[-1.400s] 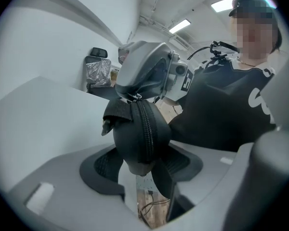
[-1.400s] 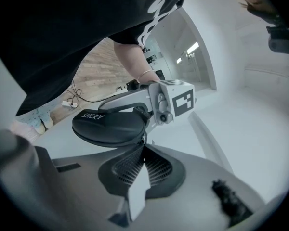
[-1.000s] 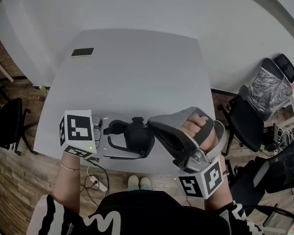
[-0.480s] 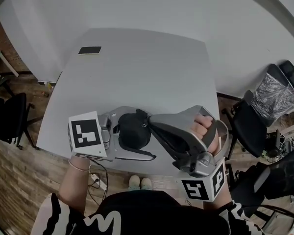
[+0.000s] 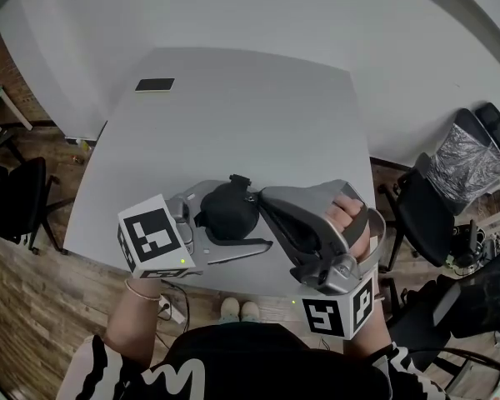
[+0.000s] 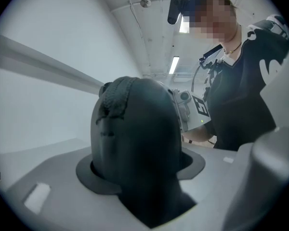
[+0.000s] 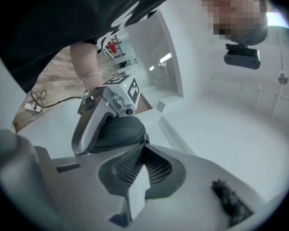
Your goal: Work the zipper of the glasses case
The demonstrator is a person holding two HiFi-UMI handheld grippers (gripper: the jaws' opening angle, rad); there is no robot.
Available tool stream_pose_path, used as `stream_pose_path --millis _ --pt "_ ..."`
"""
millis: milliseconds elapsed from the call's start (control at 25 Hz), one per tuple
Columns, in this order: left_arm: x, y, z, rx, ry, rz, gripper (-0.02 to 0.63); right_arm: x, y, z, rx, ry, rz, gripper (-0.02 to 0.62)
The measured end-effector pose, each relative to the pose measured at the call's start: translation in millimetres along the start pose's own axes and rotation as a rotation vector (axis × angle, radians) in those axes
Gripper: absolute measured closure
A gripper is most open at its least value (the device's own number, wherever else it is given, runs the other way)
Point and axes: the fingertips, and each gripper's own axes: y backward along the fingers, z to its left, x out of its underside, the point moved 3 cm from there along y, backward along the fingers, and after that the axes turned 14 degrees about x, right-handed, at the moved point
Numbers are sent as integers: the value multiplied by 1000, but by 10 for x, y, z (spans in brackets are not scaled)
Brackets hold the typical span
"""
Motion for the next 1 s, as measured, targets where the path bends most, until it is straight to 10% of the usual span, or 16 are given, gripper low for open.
stream_pose_path --millis 640,1000 --pt "-164 107 65 4 44 -97 308 156 120 206 -7 -226 69 589" --pt "-436 180 124 34 110 -268 305 166 169 256 -9 -181 79 589"
